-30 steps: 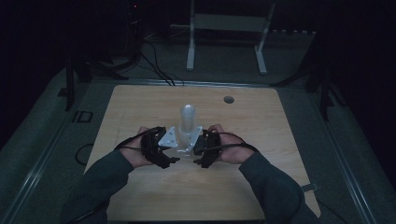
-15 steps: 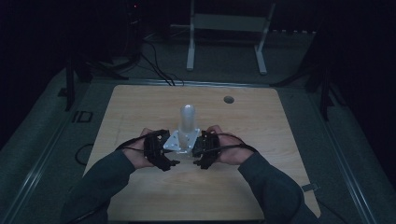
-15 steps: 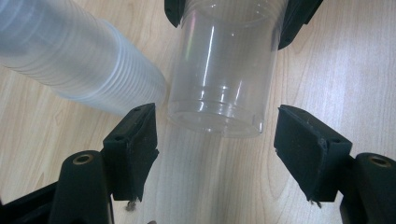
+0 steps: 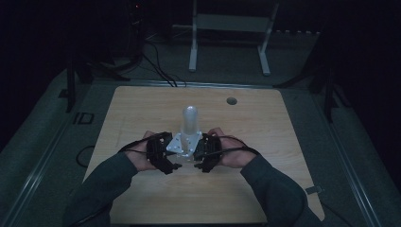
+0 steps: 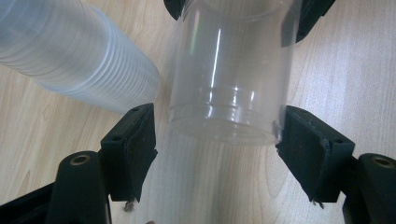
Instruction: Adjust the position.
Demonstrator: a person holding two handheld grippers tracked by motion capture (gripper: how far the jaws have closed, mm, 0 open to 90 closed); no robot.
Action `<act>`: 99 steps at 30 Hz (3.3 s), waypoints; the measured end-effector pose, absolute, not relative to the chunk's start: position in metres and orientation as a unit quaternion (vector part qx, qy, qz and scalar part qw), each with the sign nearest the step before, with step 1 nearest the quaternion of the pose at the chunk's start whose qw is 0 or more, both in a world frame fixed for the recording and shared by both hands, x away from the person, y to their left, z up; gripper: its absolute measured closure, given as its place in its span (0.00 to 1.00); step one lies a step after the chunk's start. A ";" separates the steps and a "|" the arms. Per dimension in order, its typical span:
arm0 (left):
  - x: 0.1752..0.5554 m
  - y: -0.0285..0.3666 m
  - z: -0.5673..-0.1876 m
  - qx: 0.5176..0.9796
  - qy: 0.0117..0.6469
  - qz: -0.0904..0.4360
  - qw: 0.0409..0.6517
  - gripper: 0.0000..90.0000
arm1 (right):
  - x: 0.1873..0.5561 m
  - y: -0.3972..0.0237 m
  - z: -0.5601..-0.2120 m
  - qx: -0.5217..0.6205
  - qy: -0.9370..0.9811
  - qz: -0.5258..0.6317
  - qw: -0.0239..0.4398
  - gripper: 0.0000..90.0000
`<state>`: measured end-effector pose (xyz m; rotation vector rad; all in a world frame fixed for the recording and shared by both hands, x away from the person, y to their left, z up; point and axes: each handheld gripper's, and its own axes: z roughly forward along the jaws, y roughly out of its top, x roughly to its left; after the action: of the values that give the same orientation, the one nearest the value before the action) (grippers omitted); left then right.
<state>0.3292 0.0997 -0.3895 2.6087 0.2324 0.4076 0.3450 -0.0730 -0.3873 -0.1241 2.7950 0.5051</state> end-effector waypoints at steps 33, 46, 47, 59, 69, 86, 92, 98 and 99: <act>0.333 0.108 -0.397 0.953 0.092 0.132 0.255 0.46 | 0.342 -0.079 -0.383 -0.048 0.965 0.205 0.156 0.15; 0.339 0.118 -0.405 0.945 0.118 0.126 0.277 0.46 | 0.344 -0.091 -0.372 -0.023 0.955 0.250 0.159 0.16; 0.339 0.118 -0.406 0.944 0.122 0.125 0.280 0.46 | 0.343 -0.092 -0.371 -0.019 0.953 0.255 0.160 0.16; 0.342 0.129 -0.414 0.932 0.149 0.115 0.311 0.46 | 0.343 -0.114 -0.365 0.016 0.939 0.306 0.158 0.24; 0.344 0.139 -0.418 0.914 0.174 0.108 0.349 0.46 | 0.346 -0.126 -0.364 0.040 0.935 0.314 0.162 0.36; 0.342 0.152 -0.424 0.881 0.211 0.107 0.410 0.46 | 0.346 -0.138 -0.374 0.069 0.933 0.323 0.144 0.45; 0.343 0.152 -0.425 0.876 0.213 0.109 0.419 0.46 | 0.346 -0.138 -0.381 0.077 0.934 0.326 0.127 0.47; 0.343 0.153 -0.425 0.869 0.218 0.117 0.428 0.46 | 0.345 -0.135 -0.385 0.084 0.933 0.331 0.115 0.47; 0.343 0.153 -0.426 0.869 0.219 0.118 0.429 0.46 | 0.345 -0.135 -0.386 0.085 0.932 0.334 0.116 0.46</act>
<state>0.3435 0.1534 -0.4256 2.1683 0.5462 0.2953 0.3451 -0.1354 -0.3856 0.2500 2.7293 0.9782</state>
